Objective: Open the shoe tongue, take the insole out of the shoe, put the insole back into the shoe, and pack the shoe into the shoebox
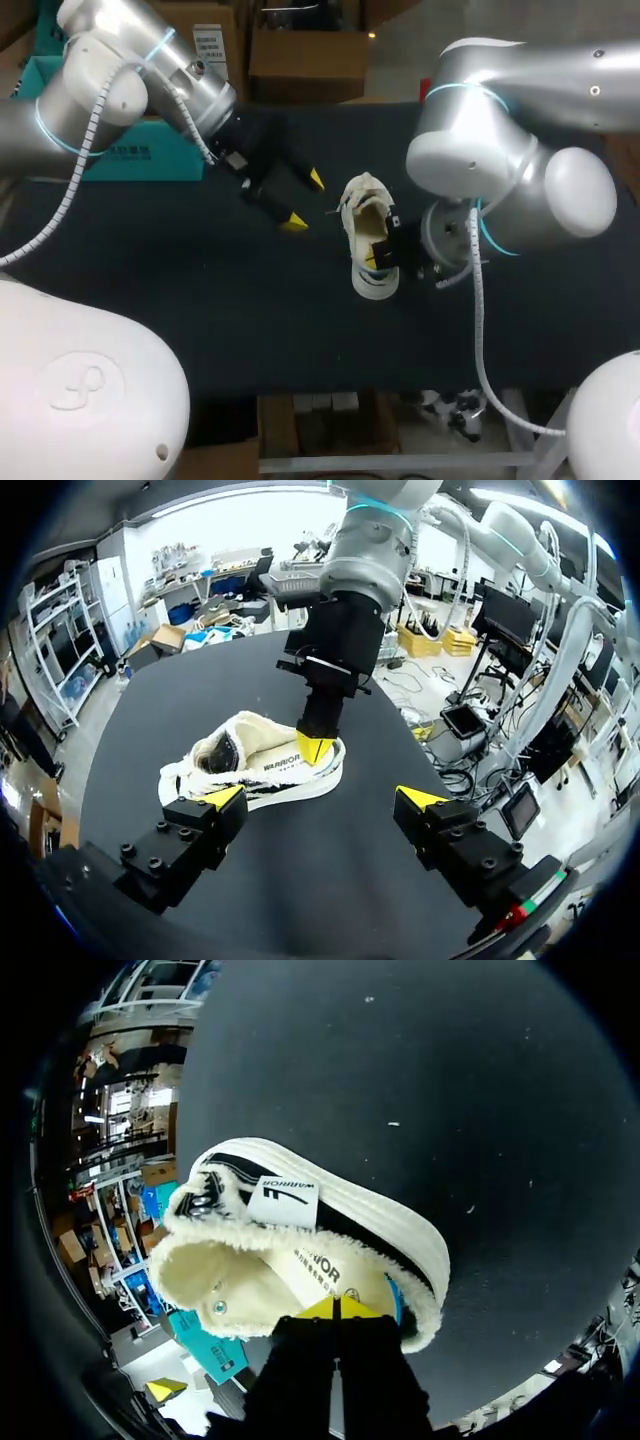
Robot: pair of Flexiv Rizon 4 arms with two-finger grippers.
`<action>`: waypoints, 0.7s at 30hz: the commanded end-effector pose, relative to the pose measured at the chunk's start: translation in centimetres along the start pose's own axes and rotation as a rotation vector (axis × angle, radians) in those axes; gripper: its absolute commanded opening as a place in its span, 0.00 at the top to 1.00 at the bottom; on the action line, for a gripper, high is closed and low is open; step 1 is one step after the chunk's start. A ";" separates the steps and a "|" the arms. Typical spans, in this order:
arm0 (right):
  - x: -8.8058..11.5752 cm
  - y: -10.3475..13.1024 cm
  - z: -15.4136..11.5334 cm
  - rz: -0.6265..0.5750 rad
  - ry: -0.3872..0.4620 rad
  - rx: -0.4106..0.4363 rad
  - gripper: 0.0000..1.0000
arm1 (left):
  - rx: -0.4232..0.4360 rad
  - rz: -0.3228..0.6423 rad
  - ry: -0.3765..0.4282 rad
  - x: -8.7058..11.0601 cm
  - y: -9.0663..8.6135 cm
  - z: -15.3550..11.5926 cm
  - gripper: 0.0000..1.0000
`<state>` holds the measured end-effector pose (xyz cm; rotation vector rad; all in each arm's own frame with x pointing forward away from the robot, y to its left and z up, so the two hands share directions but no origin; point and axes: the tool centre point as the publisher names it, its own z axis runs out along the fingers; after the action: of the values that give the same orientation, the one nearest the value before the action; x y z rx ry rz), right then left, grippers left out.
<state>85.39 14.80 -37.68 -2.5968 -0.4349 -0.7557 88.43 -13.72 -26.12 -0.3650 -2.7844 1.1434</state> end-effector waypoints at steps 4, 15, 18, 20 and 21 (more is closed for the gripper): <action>-0.8 1.3 1.3 0.012 -0.071 0.025 1.00 | 0.006 -0.088 -0.012 0.6 1.3 -1.8 0.00; -0.2 0.6 -1.2 -0.052 0.018 0.066 1.00 | -0.045 -0.220 -0.014 1.6 1.2 -2.8 0.00; 0.6 0.4 -3.7 -0.098 0.096 0.115 1.00 | -0.069 -0.227 -0.014 2.3 0.6 -3.1 0.00; 1.0 0.5 -4.8 -0.131 0.152 0.168 1.00 | -0.084 -0.231 -0.010 2.8 0.0 -3.2 0.00; 1.2 0.6 -5.4 -0.136 0.166 0.173 1.00 | -0.098 -0.236 -0.010 3.1 -0.3 -3.2 0.00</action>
<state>86.19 15.15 -35.53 -2.5187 -0.5881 -0.8717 87.01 -10.66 -24.72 -0.0501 -2.7711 1.0016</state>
